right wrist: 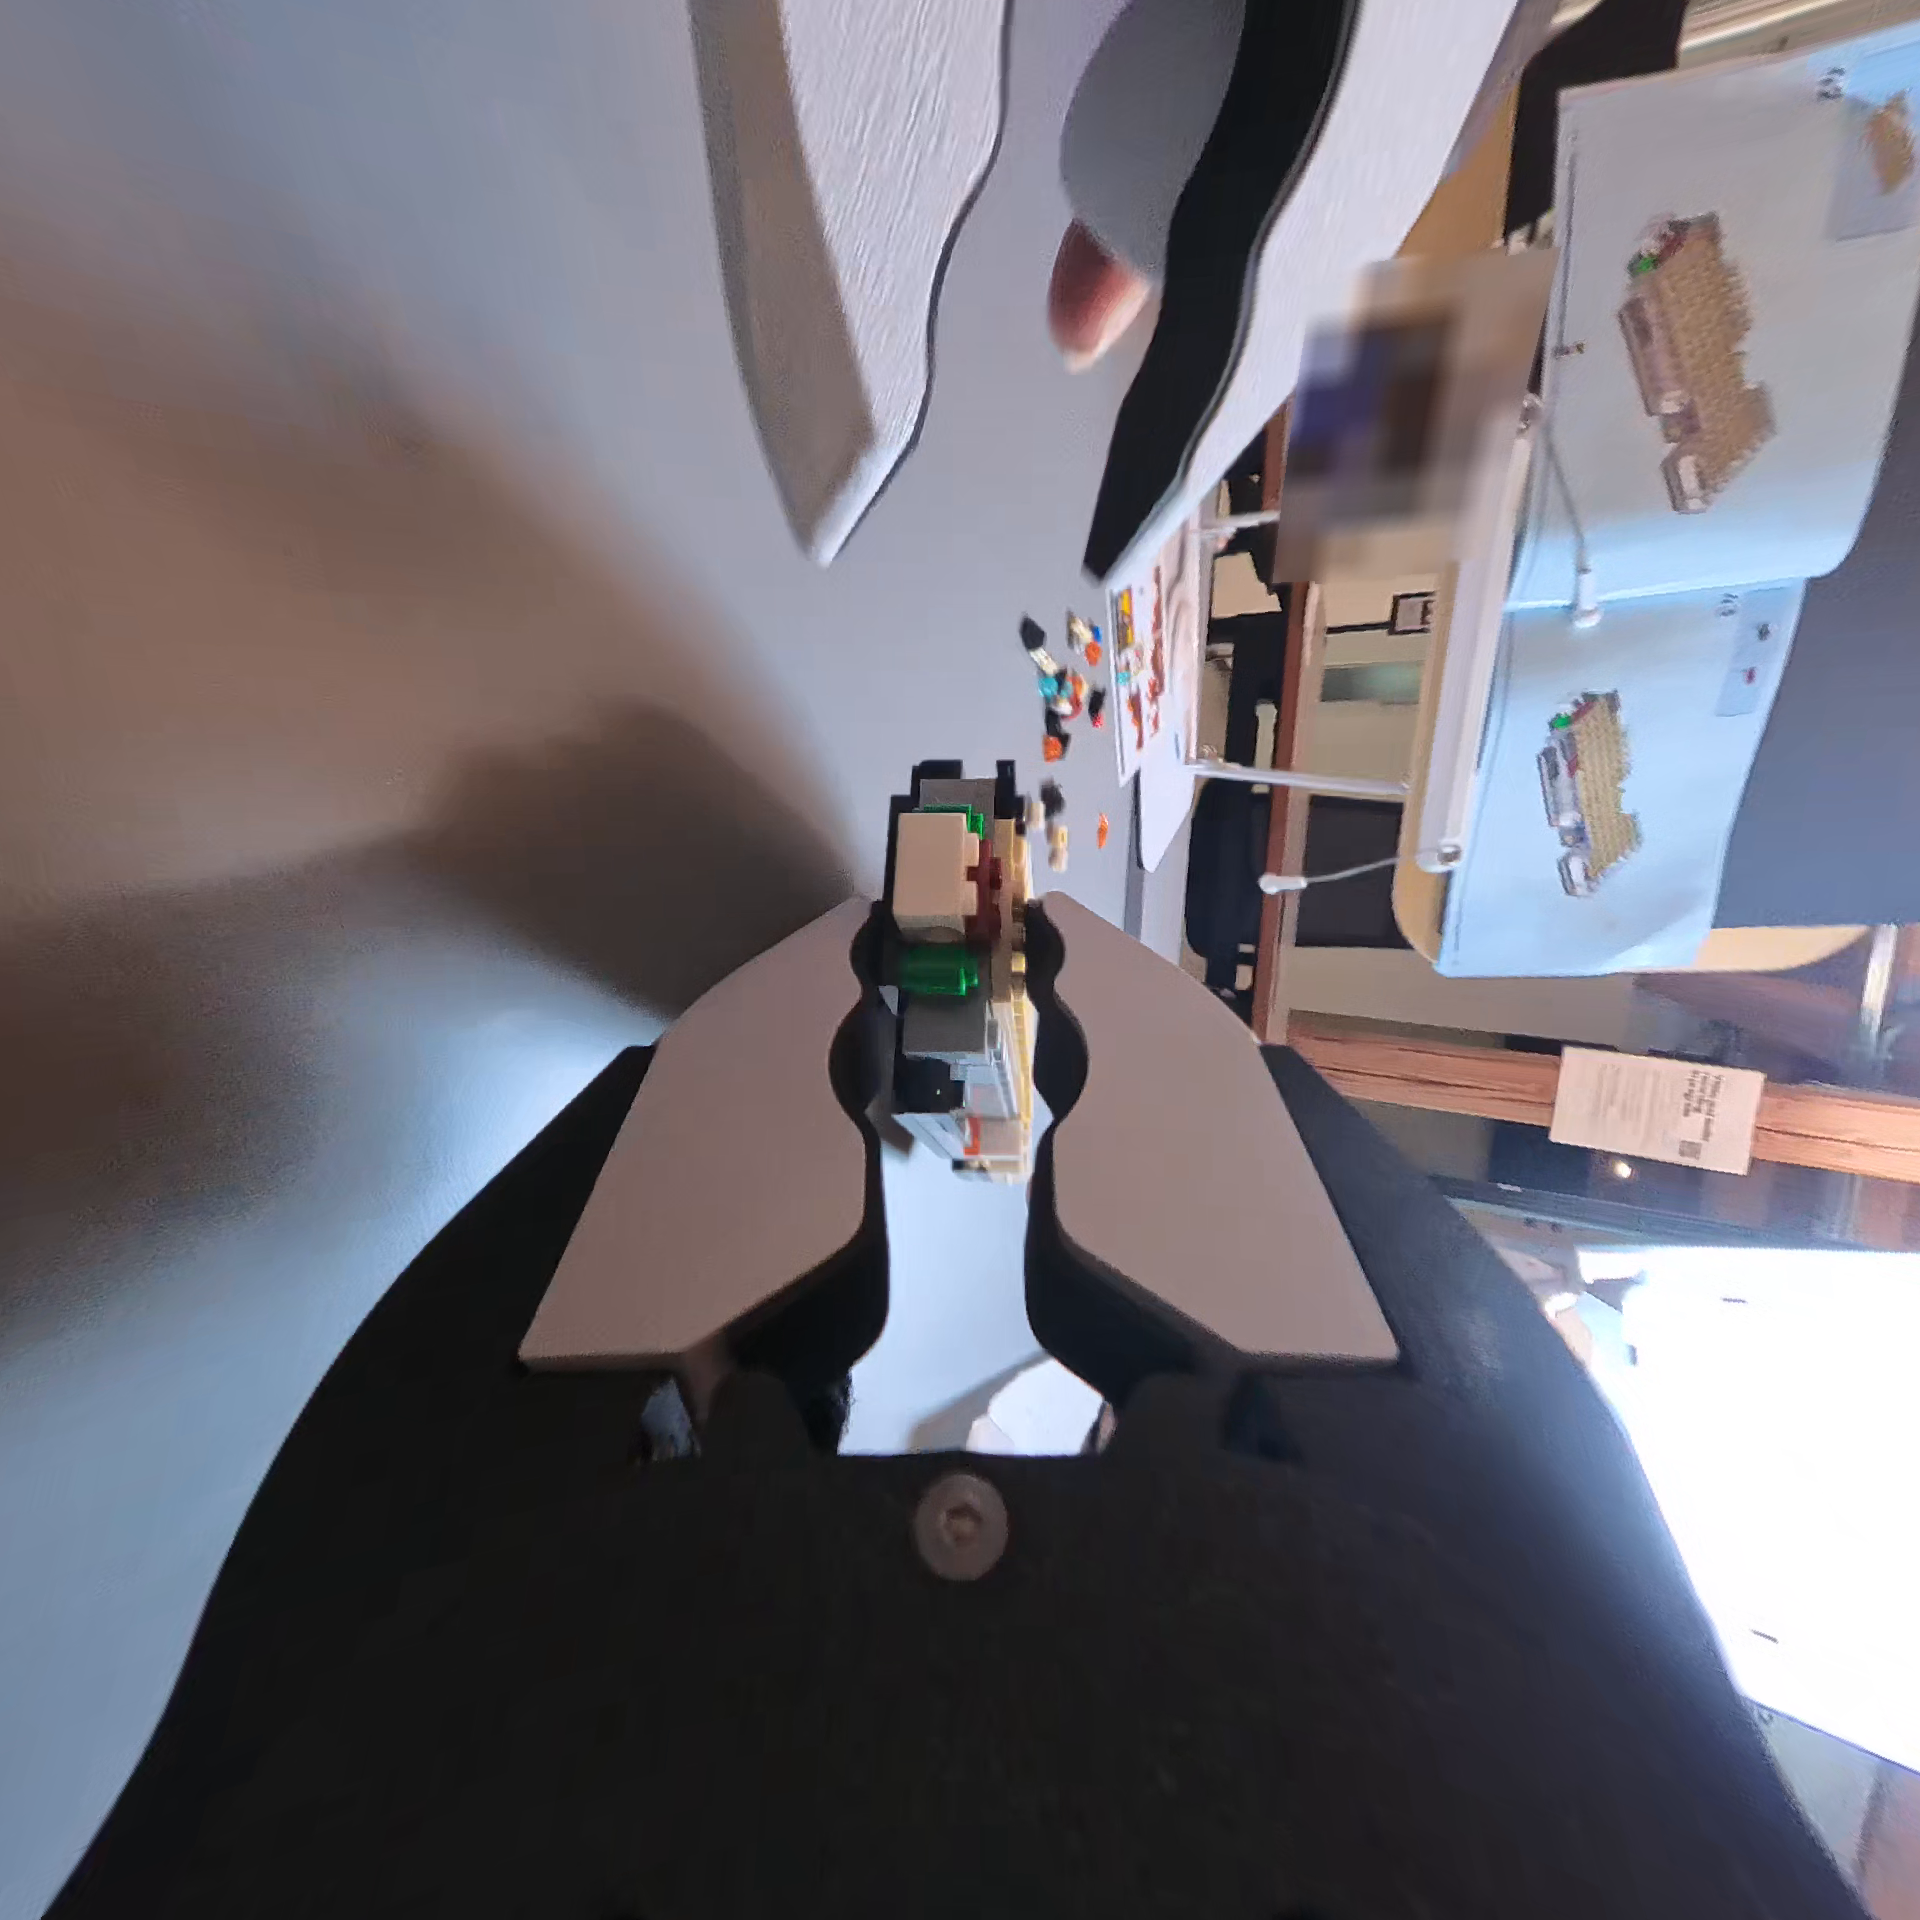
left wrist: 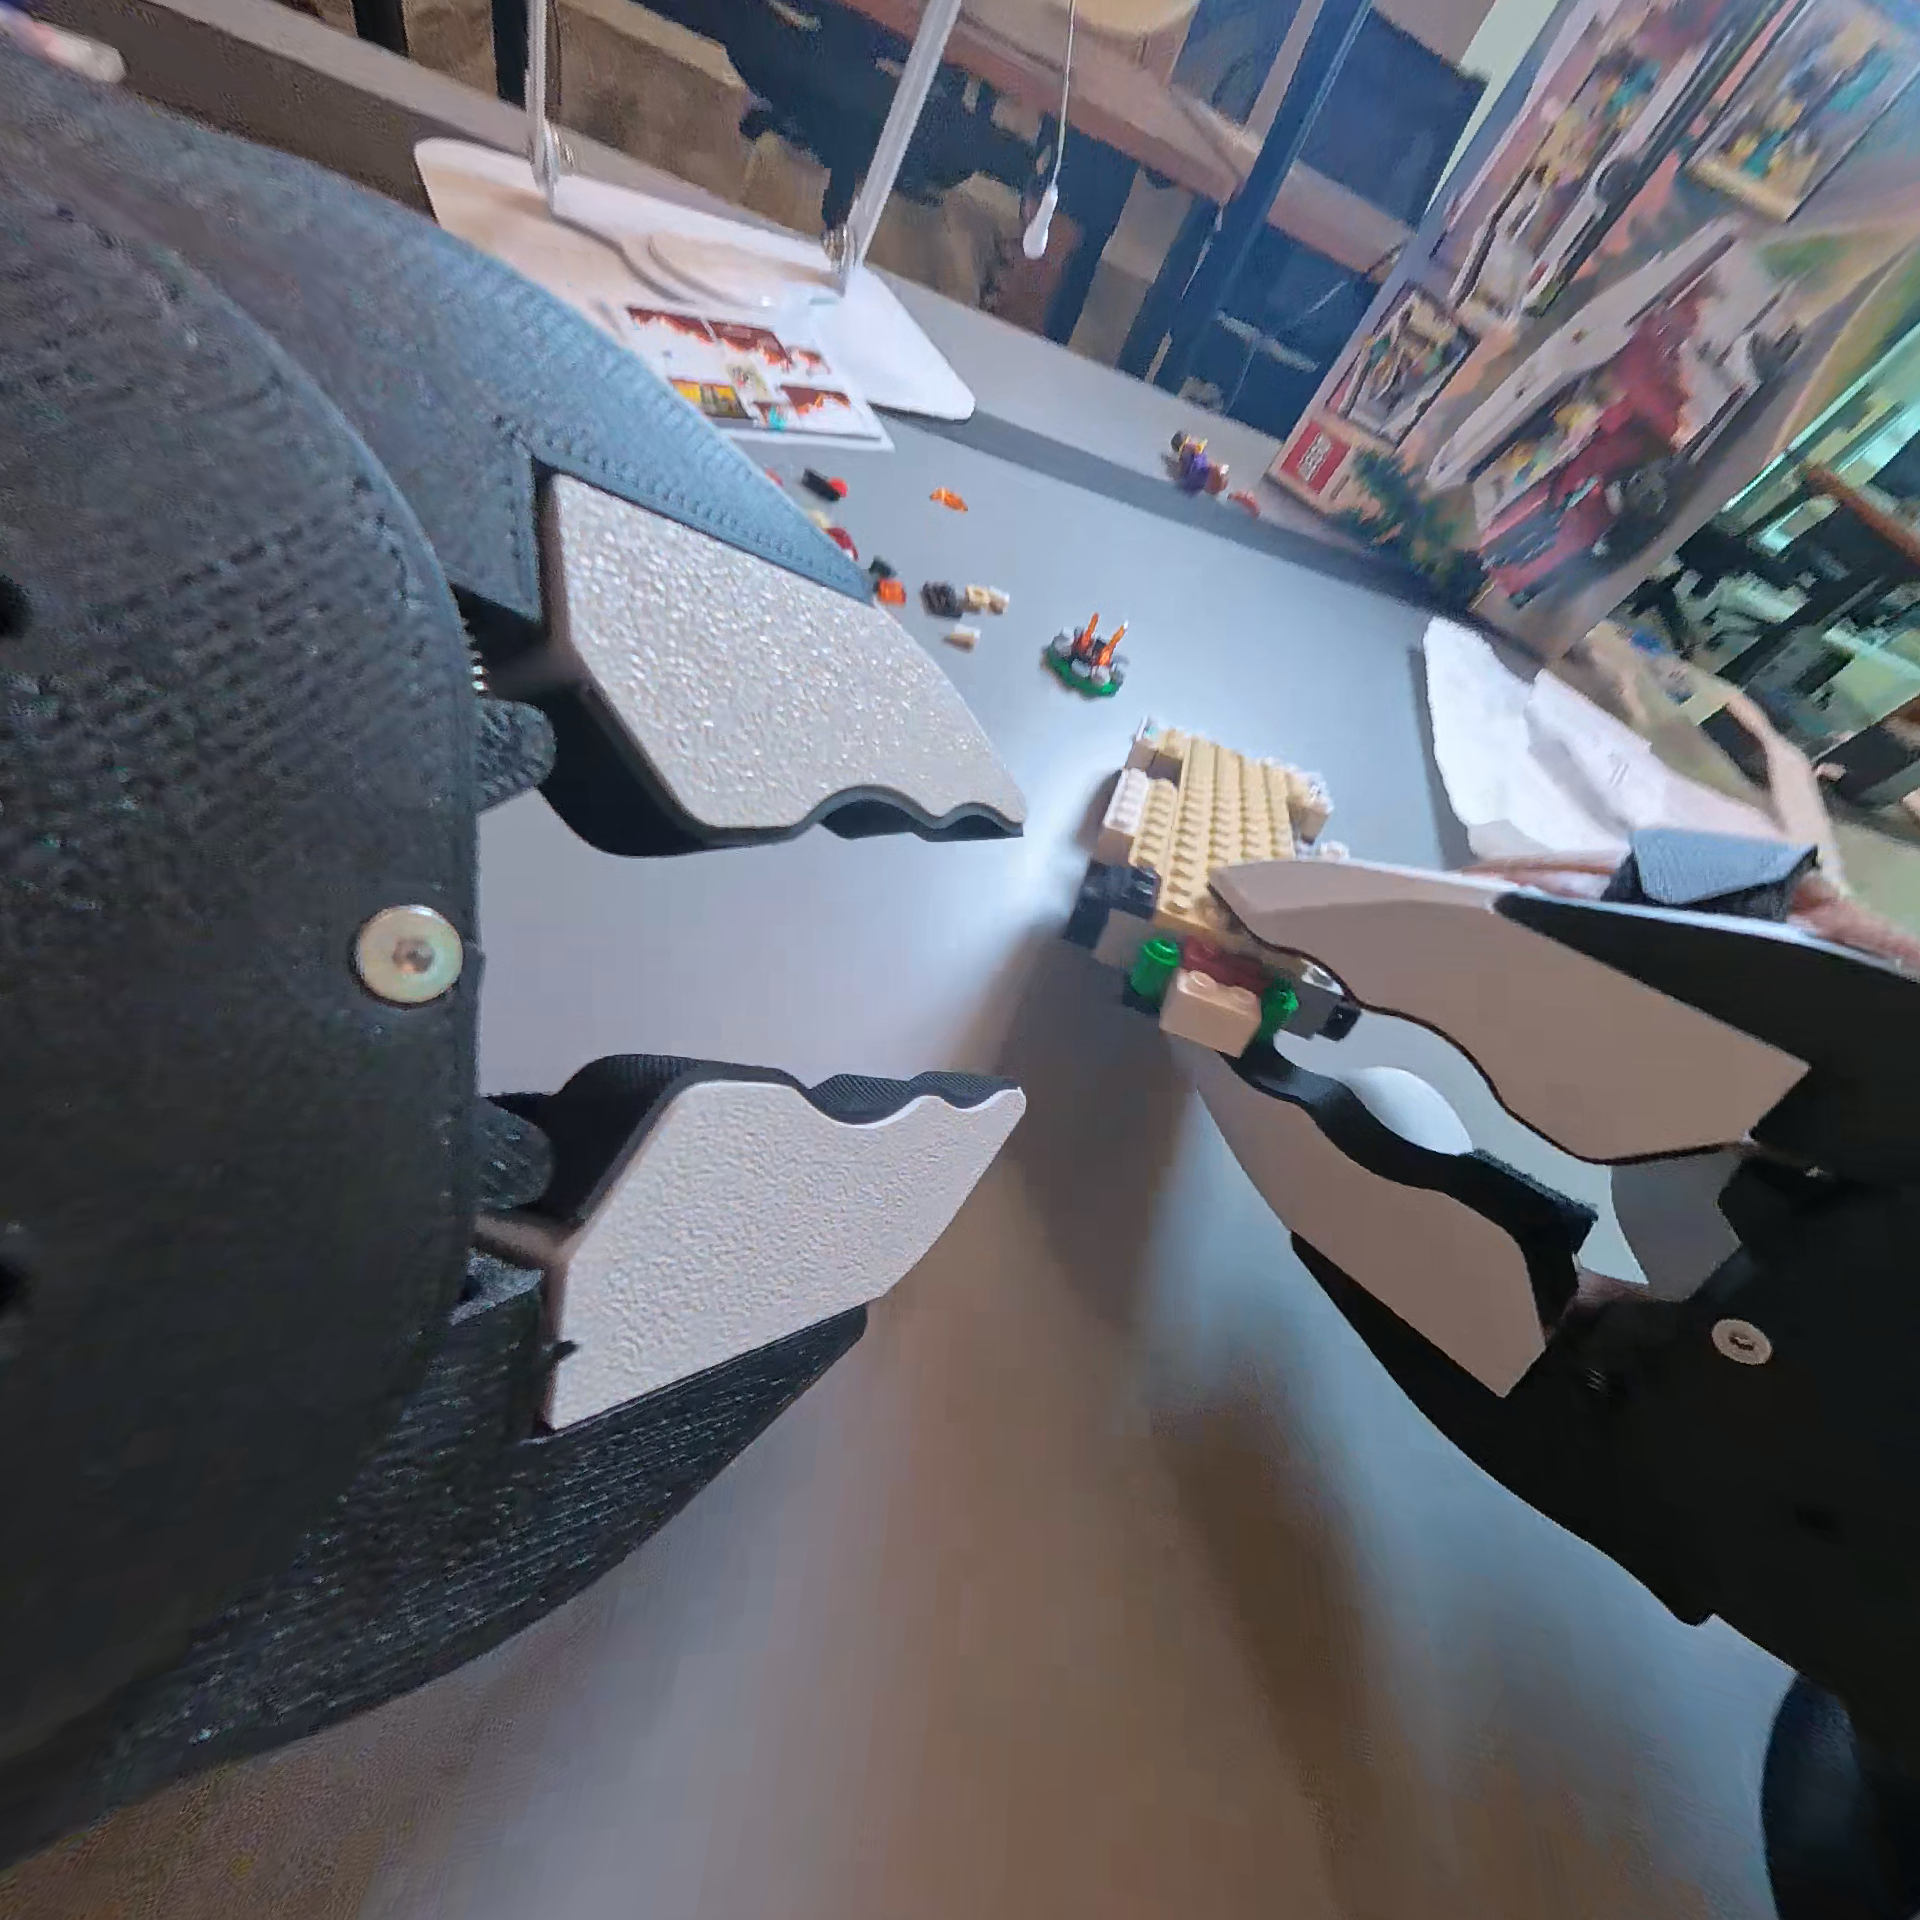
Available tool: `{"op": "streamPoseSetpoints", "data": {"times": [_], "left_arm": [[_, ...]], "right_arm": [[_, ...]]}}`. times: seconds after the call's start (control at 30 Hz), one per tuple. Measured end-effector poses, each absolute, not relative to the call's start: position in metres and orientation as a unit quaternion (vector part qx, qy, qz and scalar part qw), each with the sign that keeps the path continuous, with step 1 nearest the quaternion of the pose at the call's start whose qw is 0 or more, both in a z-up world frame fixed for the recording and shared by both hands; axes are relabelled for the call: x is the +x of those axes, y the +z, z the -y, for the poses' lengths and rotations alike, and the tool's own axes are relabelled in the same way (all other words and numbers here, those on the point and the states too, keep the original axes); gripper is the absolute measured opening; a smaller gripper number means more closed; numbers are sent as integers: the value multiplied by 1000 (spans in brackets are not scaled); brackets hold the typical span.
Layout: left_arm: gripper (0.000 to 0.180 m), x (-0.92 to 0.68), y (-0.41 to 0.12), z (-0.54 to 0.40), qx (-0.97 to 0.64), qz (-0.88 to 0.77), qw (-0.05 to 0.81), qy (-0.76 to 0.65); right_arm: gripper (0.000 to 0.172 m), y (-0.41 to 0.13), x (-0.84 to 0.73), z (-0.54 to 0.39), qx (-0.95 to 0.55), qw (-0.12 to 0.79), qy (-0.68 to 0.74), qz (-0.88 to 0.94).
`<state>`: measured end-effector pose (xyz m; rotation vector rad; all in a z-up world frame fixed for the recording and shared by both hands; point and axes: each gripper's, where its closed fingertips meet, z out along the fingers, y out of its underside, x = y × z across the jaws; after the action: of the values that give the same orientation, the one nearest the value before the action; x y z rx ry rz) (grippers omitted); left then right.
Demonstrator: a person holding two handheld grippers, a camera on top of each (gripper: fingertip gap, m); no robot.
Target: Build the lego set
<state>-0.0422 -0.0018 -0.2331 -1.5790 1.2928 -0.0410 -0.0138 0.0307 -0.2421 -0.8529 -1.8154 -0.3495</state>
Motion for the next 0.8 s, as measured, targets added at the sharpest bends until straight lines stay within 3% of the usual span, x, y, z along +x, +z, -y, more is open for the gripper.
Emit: {"op": "streamPoseSetpoints", "data": {"times": [0.27, 0.47, 0.6, 0.8], "left_arm": [[47, -56, -256, 7, -725, -514, 443, -116], [59, -67, -257, 6, -761, -466, 416, -172], [66, -65, -264, 7, -774, -461, 403, -162], [77, -52, -276, 2, -790, -451, 389, -147]], "right_arm": [[37, -269, -48, -1, -425, 443, -28, 789], [68, -251, -53, 25, -499, 356, 195, 766], [68, -229, -18, -22, -507, 330, 230, 763], [79, -273, 7, -100, -573, 214, 252, 750]]}}
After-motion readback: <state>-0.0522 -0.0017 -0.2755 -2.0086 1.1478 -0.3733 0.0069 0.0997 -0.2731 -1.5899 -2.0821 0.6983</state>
